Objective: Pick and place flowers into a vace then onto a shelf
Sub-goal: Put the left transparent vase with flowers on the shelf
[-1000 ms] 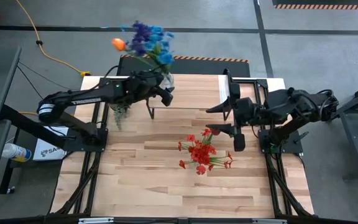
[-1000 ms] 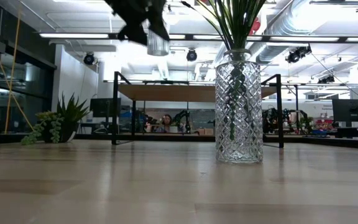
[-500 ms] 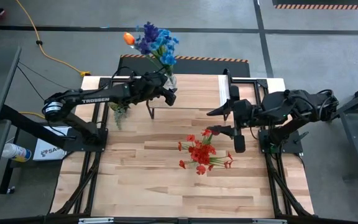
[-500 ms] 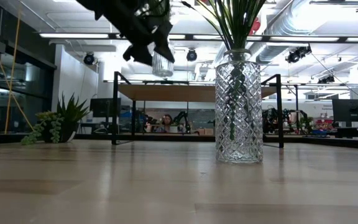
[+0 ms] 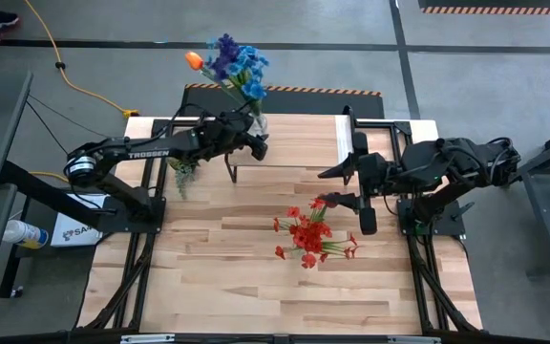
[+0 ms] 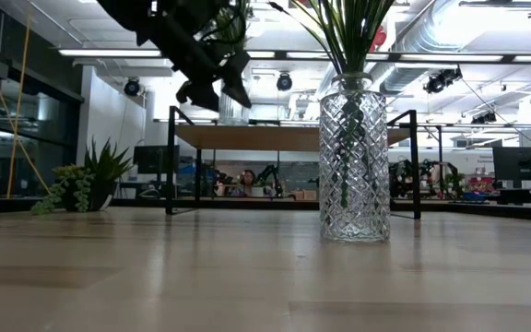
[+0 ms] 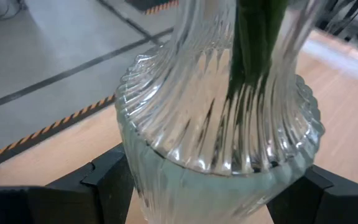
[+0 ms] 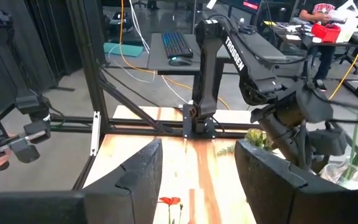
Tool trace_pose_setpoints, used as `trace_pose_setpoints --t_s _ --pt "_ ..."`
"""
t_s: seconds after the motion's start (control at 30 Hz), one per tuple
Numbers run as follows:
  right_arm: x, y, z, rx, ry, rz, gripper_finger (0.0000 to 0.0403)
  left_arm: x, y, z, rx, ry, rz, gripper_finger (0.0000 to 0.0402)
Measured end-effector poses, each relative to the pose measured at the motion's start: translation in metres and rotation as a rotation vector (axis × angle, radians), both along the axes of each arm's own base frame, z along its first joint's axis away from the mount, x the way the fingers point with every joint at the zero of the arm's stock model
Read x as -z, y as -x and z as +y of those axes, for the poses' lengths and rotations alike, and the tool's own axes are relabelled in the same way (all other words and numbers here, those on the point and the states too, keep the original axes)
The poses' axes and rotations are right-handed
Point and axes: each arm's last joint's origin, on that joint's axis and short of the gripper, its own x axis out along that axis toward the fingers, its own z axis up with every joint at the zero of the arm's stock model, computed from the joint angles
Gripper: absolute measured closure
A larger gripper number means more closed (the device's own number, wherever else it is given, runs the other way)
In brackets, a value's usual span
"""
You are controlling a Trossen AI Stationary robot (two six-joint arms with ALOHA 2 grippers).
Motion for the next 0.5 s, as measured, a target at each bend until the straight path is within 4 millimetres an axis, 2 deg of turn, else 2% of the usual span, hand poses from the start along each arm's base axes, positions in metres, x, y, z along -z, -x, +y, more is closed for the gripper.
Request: trace_pose_setpoints --t_s 0.1,0.5 --pt "0.001 0.0 0.0 -0.002 -0.006 0.011 0.021 0.0 -0.001 0.0 0.008 -0.013 -0.042 0.0085" --pt "0.001 0.0 0.0 -0.001 -0.006 0.015 0.021 0.016 0.003 -0.002 -0.006 -0.006 0.006 0.0085"
